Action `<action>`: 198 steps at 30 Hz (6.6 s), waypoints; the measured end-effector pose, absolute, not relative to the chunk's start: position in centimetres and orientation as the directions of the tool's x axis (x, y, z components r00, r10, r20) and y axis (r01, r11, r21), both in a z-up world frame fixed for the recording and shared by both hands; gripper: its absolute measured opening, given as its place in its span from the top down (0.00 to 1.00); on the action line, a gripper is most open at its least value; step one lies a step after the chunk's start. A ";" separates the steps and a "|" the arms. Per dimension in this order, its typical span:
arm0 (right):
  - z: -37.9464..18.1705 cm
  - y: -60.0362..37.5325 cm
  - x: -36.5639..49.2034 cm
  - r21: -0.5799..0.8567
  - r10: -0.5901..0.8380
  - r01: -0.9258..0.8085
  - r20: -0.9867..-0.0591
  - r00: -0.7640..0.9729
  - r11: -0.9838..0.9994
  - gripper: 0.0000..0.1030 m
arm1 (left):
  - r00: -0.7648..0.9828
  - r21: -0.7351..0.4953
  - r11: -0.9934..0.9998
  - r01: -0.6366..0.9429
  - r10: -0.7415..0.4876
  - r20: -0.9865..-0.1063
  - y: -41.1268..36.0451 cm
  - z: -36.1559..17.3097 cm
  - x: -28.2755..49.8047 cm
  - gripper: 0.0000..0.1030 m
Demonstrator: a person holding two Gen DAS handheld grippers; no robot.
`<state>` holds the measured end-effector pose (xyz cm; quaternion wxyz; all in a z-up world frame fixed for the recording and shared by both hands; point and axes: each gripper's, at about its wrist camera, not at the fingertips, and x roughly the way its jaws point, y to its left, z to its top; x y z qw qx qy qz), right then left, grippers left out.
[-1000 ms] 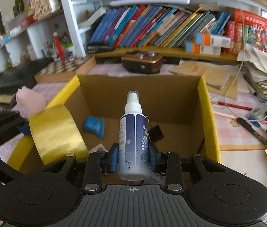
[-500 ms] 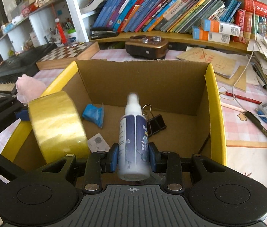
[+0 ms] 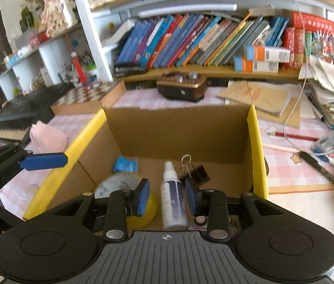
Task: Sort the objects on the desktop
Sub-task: 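Open both tools to drop the tape roll and spray bottle in the box, then lift both open tools out of the yellow box, then move the left tool to the white plug while the right tool reaches the pink pig, then close the left tool on the white plug while the right tool closes on the pink pig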
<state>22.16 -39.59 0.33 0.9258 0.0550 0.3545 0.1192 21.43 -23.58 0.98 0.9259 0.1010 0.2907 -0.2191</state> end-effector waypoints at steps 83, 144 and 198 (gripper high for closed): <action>-1.3 -13.2 2.3 0.121 0.096 -0.016 -0.690 0.718 0.993 0.47 | 0.754 -0.059 0.972 0.230 -0.216 -0.621 6.3 -0.4 2.7 0.00; -1.5 -11.1 22.8 0.154 0.325 -0.301 -0.658 0.679 0.941 0.38 | 0.785 -0.042 0.996 -0.083 0.039 -0.618 9.1 -0.6 17.7 0.00; -2.6 -12.9 37.3 0.142 0.330 -0.324 -0.679 0.656 0.935 0.65 | 0.718 0.030 0.998 -0.057 0.062 -0.693 6.5 -6.3 32.7 0.03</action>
